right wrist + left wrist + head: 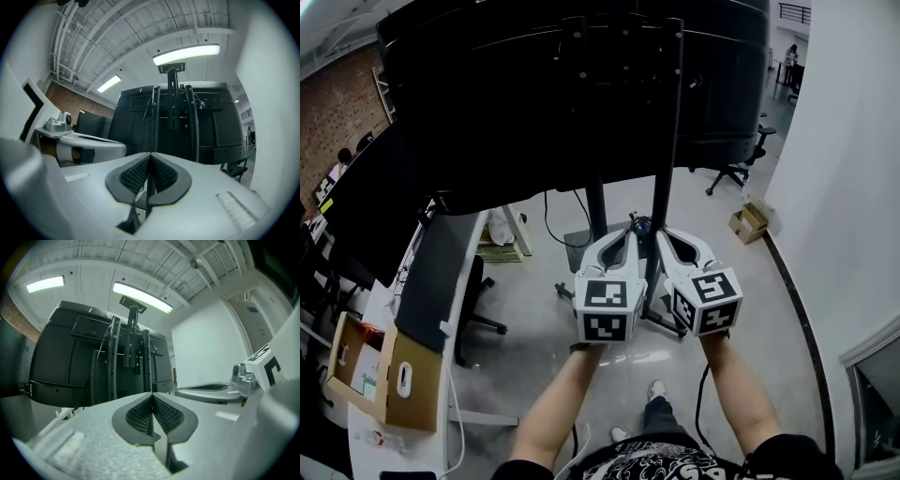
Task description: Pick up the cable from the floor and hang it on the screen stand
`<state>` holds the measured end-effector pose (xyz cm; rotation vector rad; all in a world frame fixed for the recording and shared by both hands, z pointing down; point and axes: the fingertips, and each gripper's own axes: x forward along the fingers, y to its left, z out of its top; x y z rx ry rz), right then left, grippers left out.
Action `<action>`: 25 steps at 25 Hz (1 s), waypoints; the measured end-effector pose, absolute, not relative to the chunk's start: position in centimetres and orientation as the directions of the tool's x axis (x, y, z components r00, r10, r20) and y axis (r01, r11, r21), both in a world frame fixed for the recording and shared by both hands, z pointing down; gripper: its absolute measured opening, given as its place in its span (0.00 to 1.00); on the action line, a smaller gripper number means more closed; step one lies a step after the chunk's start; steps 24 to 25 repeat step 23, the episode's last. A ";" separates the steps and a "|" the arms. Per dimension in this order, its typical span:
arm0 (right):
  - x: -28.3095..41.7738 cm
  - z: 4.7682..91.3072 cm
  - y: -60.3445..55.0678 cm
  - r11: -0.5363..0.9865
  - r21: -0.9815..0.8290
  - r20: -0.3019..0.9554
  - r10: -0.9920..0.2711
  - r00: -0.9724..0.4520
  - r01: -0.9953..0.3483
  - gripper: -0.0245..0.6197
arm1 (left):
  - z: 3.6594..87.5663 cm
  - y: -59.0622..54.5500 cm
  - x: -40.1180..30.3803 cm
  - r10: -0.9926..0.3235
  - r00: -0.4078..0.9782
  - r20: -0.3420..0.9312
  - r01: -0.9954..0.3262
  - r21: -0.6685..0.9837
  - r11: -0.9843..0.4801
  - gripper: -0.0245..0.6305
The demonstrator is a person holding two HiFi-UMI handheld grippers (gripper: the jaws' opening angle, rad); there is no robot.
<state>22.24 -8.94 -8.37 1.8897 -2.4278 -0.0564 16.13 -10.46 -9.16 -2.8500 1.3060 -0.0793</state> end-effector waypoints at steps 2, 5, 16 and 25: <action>21.8 -7.9 -8.5 0.244 0.059 0.039 -0.969 -0.242 -0.968 0.05 | -8.6 -10.0 15.7 -0.758 0.650 0.056 -0.758 -0.022 -0.652 0.04; 21.2 -7.6 -8.0 0.242 0.053 0.046 -0.970 -0.239 -0.969 0.05 | -8.1 -9.5 15.1 -0.755 0.652 0.067 -0.756 -0.015 -0.654 0.04; 20.0 -7.3 -7.5 0.238 0.052 0.064 -0.970 -0.234 -0.970 0.05 | -7.9 -8.7 14.2 -0.751 0.658 0.060 -0.752 -0.006 -0.659 0.04; 19.9 -7.0 -7.3 0.235 0.054 0.072 -0.970 -0.231 -0.971 0.05 | -7.9 -8.6 13.5 -0.755 0.653 0.053 -0.756 0.002 -0.654 0.04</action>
